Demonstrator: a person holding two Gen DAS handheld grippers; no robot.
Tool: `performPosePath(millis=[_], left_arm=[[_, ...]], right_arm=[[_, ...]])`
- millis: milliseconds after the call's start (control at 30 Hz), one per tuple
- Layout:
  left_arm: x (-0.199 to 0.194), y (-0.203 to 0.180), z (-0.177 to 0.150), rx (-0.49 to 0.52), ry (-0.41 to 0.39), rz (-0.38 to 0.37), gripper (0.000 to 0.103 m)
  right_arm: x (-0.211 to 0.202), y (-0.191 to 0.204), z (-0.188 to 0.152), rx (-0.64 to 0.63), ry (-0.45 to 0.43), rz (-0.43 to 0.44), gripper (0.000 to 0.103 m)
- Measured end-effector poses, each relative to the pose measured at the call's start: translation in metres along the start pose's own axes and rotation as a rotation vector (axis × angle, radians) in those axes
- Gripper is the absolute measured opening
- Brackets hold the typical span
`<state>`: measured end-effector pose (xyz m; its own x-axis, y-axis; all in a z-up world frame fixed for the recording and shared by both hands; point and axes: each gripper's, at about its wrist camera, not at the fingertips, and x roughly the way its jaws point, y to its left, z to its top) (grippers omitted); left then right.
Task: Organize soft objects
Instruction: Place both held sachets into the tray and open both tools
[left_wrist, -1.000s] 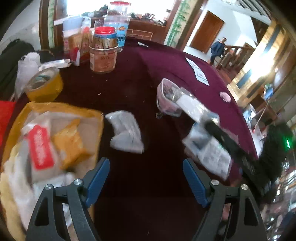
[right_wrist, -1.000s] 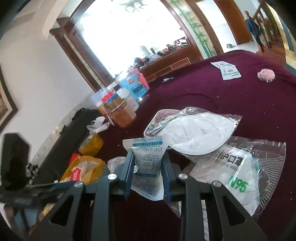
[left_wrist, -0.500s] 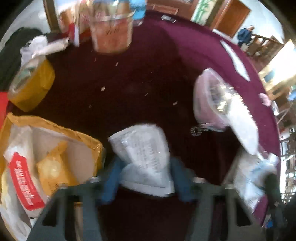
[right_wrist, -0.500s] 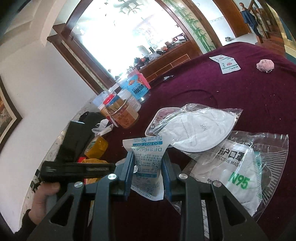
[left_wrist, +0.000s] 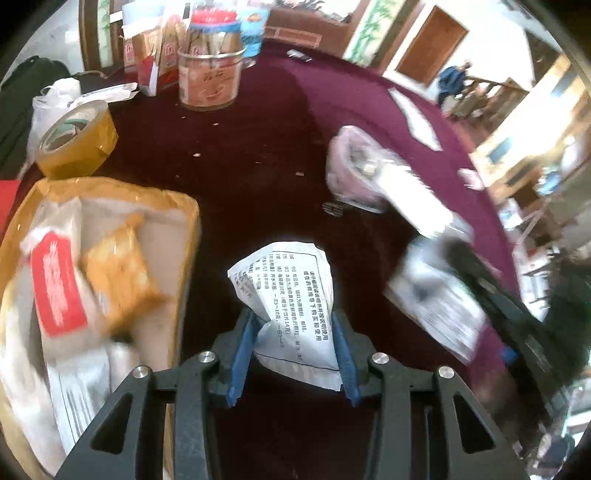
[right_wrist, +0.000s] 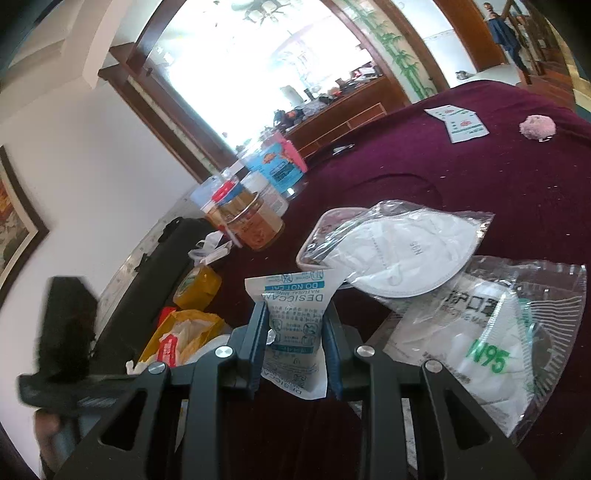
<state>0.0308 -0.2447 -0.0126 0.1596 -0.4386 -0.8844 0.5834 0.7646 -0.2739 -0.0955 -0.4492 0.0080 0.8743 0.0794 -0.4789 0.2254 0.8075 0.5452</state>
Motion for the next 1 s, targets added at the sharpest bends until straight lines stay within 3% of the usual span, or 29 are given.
performPosePath(millis=[200, 333, 433, 633, 867, 1000], left_arm=[[-0.059, 0.012, -0.036, -0.020, -0.075, -0.110, 0.044], [-0.105, 0.034, -0.054, -0.031, -0.174, -0.073, 0.044], [-0.119, 0.064, -0.066, -0.066, -0.212, -0.026, 0.044], [-0.110, 0.100, -0.072, -0.122, -0.202, -0.024, 0.044], [-0.084, 0.106, -0.063, -0.094, -0.184, 0.031, 0.044], [-0.078, 0.111, -0.060, -0.095, -0.171, 0.017, 0.044]], right_arm=[[0.003, 0.013, -0.005, -0.046, 0.025, 0.096, 0.028], [0.005, 0.032, -0.011, -0.115, 0.041, 0.137, 0.028], [0.009, 0.045, -0.017, -0.135, 0.082, 0.177, 0.028], [0.020, 0.096, -0.024, -0.137, 0.171, 0.262, 0.028], [0.085, 0.154, -0.019, -0.234, 0.252, 0.237, 0.028], [0.117, 0.160, -0.017, -0.251, 0.273, 0.230, 0.028]])
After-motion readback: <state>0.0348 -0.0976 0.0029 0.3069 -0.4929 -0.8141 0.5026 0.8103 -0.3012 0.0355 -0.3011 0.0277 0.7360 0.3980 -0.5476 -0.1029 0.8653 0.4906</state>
